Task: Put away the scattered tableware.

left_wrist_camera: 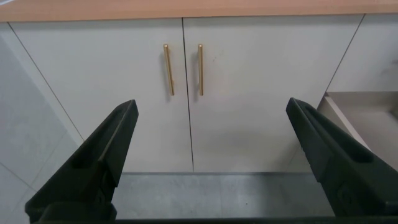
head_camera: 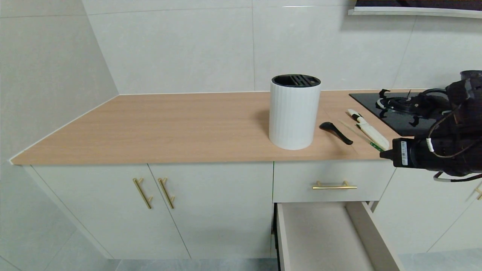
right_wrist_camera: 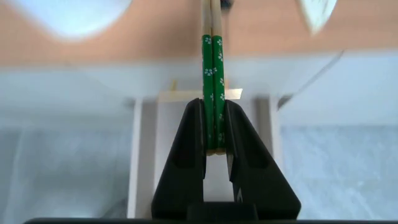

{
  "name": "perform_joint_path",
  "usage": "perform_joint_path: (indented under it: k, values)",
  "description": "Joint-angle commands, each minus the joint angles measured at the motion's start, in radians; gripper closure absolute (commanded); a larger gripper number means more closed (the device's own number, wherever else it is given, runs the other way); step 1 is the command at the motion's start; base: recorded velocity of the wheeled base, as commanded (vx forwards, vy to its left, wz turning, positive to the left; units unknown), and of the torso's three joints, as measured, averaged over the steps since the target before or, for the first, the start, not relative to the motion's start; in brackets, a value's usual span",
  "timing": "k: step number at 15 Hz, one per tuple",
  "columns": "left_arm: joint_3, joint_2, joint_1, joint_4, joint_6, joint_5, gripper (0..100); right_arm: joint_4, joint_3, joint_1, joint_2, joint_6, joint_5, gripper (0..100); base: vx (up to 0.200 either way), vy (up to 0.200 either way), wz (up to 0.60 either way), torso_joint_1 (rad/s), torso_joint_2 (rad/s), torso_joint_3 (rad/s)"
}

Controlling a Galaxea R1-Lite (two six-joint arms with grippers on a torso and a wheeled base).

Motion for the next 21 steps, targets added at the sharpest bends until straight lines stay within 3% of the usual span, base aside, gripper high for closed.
perform_joint_path:
  k: [1,3,9,21]
  values:
    - [0.0,0.0,0.0,0.0,0.0,0.0,0,0.041,0.011,0.002,-0.076,-0.005,0.054,100,0.0,0.0,0.0,0.0,0.0,0.0]
    - [0.0,0.0,0.0,0.0,0.0,0.0,0,0.114,0.017,0.015,-0.112,-0.033,0.126,100,0.0,0.0,0.0,0.0,0.0,0.0]
    - [0.0,0.0,0.0,0.0,0.0,0.0,0,0.13,0.079,0.135,-0.118,-0.052,0.128,100,0.0,0.0,0.0,0.0,0.0,0.0]
    - [0.0,0.0,0.0,0.0,0.0,0.0,0,0.127,0.139,0.204,-0.095,-0.107,0.123,100,0.0,0.0,0.0,-0.029,0.07,0.042]
